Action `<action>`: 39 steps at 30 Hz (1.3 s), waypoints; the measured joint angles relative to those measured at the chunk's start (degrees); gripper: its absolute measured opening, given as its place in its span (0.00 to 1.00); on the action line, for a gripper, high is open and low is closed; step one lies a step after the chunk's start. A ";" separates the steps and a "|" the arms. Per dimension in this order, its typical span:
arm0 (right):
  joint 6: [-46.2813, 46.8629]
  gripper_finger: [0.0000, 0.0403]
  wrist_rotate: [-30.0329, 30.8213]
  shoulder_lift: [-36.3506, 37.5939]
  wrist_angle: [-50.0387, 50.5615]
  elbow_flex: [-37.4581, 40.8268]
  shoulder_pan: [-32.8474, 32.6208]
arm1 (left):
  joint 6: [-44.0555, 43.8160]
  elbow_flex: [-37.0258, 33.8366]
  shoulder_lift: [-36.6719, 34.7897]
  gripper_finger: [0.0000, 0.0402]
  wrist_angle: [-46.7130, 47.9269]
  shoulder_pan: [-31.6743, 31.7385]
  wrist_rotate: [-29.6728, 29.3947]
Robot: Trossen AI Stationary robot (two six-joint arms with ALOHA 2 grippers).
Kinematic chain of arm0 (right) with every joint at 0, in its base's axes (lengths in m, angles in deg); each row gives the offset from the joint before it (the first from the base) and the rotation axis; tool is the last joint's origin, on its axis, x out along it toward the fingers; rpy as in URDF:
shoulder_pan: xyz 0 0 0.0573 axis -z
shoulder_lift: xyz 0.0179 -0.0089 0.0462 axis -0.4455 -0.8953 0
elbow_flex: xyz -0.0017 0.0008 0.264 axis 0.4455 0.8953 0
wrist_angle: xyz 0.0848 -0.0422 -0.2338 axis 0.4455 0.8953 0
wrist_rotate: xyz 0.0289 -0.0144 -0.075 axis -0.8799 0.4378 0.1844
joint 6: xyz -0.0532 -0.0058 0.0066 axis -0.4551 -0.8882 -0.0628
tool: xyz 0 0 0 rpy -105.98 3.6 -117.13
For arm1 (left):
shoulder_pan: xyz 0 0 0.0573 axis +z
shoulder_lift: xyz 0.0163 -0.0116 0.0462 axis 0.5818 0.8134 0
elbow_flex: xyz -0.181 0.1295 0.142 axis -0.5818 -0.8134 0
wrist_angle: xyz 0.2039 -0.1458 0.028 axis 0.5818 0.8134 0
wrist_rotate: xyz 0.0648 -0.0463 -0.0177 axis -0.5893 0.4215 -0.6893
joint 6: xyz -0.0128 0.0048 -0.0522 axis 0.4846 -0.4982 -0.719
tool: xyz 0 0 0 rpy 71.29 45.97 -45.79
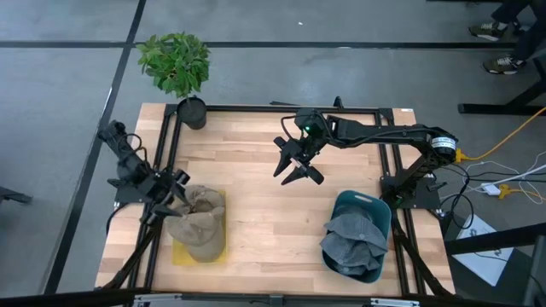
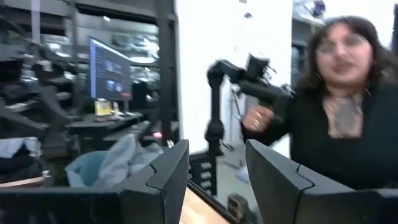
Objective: Pick & Place hat
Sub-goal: Return to Home Position
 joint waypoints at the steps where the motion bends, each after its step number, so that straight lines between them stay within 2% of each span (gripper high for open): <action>1: 0.00 0.43 0.00 0.00 0.02 0.00 0.00 | -0.55 -0.42 0.00 0.39 -1.27 0.81 -0.08; 4: -0.01 0.43 -0.01 0.00 0.05 0.00 0.00 | -1.05 -2.71 0.00 0.39 -3.06 3.84 1.56; 10: -0.02 0.43 -0.02 0.00 0.47 0.00 0.00 | -2.29 -2.71 -0.01 0.39 -3.73 11.88 4.47; 21: -0.02 0.43 -0.02 0.00 0.43 0.00 0.00 | -5.78 -2.71 0.00 0.39 2.80 29.77 5.48; 28: 0.16 0.43 0.02 0.00 0.04 0.00 -0.02 | -7.44 -2.71 0.00 0.39 6.64 41.27 10.73; 32: 0.14 0.43 0.02 0.00 -0.18 0.00 -0.03 | -9.08 -2.71 0.00 0.39 12.23 47.50 17.20; 35: 0.07 0.43 0.21 0.00 -0.20 0.00 -0.04 | -8.39 -2.69 0.40 0.39 12.86 50.25 19.91; 39: 0.86 0.43 3.20 0.00 -0.41 0.00 -0.15 | -3.57 -2.69 1.30 0.39 12.87 51.51 20.08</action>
